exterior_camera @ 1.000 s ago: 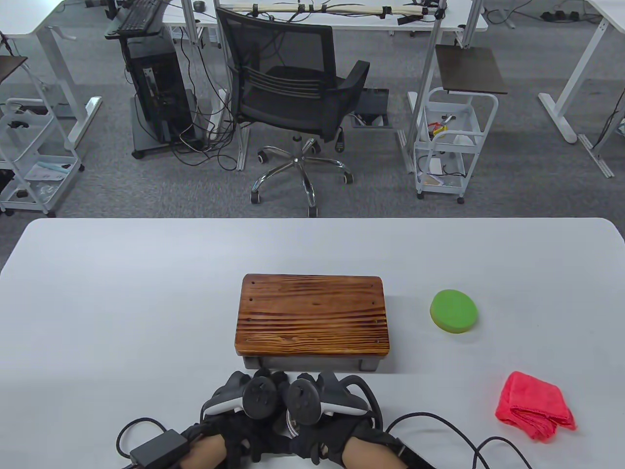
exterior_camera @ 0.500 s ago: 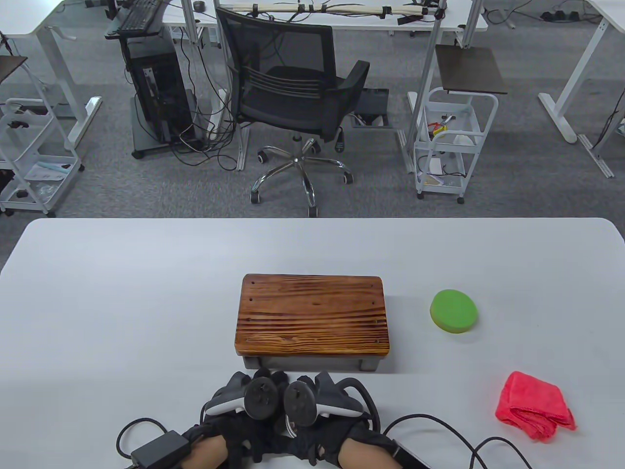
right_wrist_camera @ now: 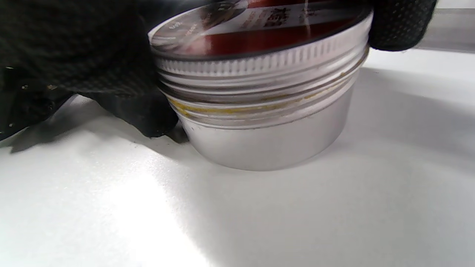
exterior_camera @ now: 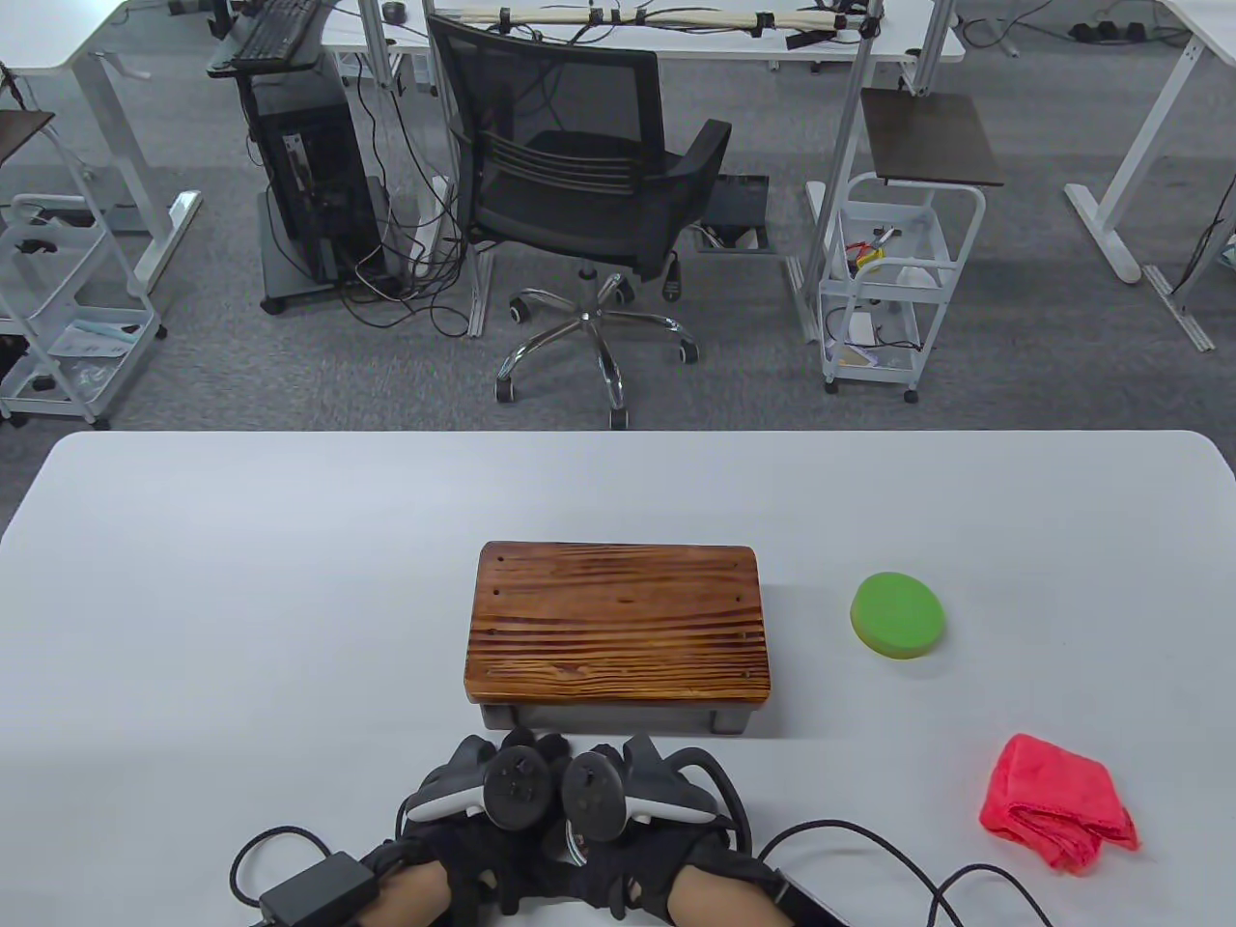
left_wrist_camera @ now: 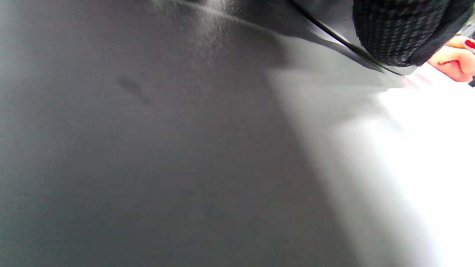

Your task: Dip and apply wood wax on stool

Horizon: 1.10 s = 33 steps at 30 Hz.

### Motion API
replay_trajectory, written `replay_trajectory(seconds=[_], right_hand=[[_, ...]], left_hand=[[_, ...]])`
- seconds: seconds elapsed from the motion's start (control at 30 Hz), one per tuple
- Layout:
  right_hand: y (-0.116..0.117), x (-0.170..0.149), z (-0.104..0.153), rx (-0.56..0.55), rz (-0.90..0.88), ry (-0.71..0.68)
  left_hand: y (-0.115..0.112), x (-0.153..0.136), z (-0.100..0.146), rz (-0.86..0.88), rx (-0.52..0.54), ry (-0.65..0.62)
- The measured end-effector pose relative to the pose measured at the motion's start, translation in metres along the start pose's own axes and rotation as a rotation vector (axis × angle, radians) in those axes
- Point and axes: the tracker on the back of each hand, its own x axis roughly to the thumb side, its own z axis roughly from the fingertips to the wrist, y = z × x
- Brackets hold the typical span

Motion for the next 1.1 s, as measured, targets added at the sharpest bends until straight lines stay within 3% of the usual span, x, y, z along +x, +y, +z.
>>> replay_trajectory(seconds=[0.23, 0.43, 0.6, 0.87, 1.1], right_hand=[[-0.001, -0.003, 0.002, 0.007, -0.006, 0.012], [-0.021, -0.021, 0.012, 0.034, -0.061, -0.054], [-0.027, -0.021, 0.011, 0.107, 0.104, -0.315], [-0.022, -0.008, -0.001, 0.208, 0.274, -0.324], [-0.020, -0.006, -0.004, 0.199, 0.274, -0.338]], left_hand=[[0.000, 0.000, 0.000, 0.000, 0.000, 0.000], [-0.001, 0.001, 0.000, -0.002, -0.009, 0.004], [-0.001, 0.001, 0.000, -0.005, -0.016, 0.006], [-0.001, 0.001, 0.000, -0.004, -0.016, 0.007], [-0.002, 0.002, 0.000, -0.005, -0.025, 0.009]])
